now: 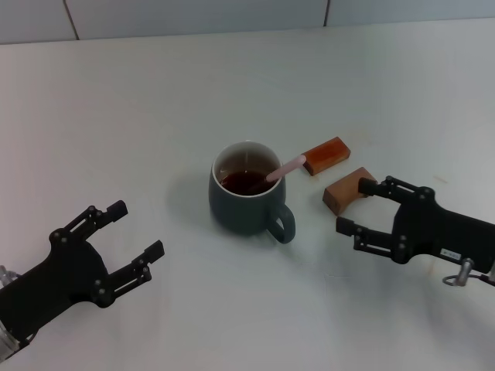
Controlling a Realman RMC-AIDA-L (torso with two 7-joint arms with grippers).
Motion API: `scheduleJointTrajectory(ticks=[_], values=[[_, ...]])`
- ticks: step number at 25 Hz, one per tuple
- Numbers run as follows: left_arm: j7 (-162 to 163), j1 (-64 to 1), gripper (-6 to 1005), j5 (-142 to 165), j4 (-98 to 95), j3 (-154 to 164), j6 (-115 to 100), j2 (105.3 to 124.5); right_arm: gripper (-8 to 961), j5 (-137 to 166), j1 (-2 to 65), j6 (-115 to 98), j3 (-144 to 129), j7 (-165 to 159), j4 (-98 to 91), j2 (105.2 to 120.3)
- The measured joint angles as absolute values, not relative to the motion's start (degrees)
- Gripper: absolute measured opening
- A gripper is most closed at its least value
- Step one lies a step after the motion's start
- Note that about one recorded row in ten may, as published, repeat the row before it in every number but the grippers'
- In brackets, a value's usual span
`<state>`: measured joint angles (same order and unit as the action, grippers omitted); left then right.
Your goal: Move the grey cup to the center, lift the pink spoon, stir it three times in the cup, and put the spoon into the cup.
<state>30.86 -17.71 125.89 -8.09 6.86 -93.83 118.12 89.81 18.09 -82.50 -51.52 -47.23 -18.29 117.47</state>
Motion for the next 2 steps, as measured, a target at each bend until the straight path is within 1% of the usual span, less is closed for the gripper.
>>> scheduleJointTrajectory(ticks=[2], values=[[30.91,-17.69,819,125.88,-8.09,6.86,-93.85,118.12,779,91.28,18.75,-81.53,-51.51,-47.23,-18.12,117.56]])
